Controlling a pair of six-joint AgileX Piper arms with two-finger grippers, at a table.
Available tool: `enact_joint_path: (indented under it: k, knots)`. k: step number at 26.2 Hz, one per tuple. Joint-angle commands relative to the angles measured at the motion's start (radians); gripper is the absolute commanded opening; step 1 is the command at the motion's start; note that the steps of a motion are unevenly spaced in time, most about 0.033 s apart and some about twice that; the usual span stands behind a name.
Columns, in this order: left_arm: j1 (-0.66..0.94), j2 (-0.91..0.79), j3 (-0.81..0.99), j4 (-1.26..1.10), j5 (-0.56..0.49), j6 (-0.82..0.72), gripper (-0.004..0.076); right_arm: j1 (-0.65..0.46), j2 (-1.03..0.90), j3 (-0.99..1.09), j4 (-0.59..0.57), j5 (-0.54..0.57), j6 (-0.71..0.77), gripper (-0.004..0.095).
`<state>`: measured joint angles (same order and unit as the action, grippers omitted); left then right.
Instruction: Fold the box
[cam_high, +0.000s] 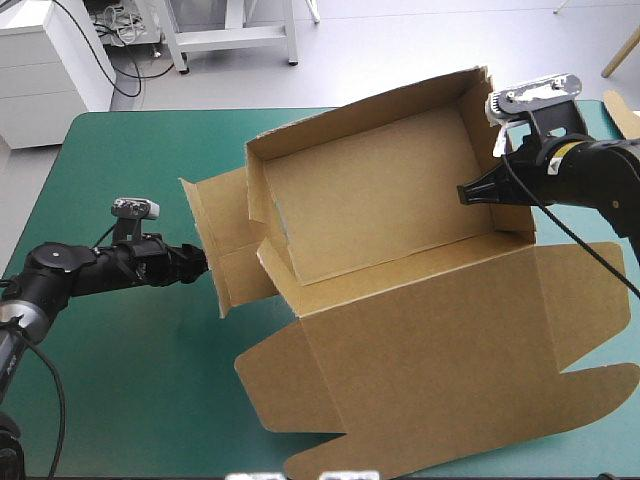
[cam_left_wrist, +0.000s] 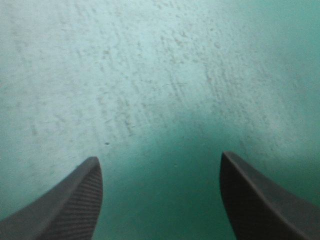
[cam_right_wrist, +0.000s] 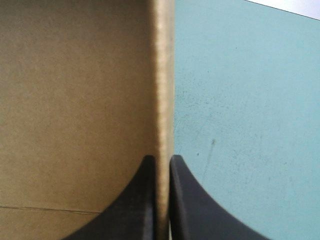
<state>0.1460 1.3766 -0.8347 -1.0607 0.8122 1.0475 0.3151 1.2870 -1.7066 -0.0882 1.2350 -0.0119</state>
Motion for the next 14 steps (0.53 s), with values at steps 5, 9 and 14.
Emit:
enact_joint_path:
  k: [5,9,14]
  knots:
    - [0.001,-0.019,-0.012,-0.221,0.122,0.154,0.0477,-0.003,-0.007,-0.029,0.000,-0.065,-0.002,-0.0022]
    - [0.001,-0.019,-0.012,-0.278,0.126,0.154,0.0477,-0.003,-0.005,-0.029,0.000,-0.065,-0.002,-0.0021]
    - [0.001,-0.019,-0.012,-0.297,0.204,0.156,0.0477,-0.003,-0.003,-0.029,0.000,-0.065,-0.002,-0.0022]
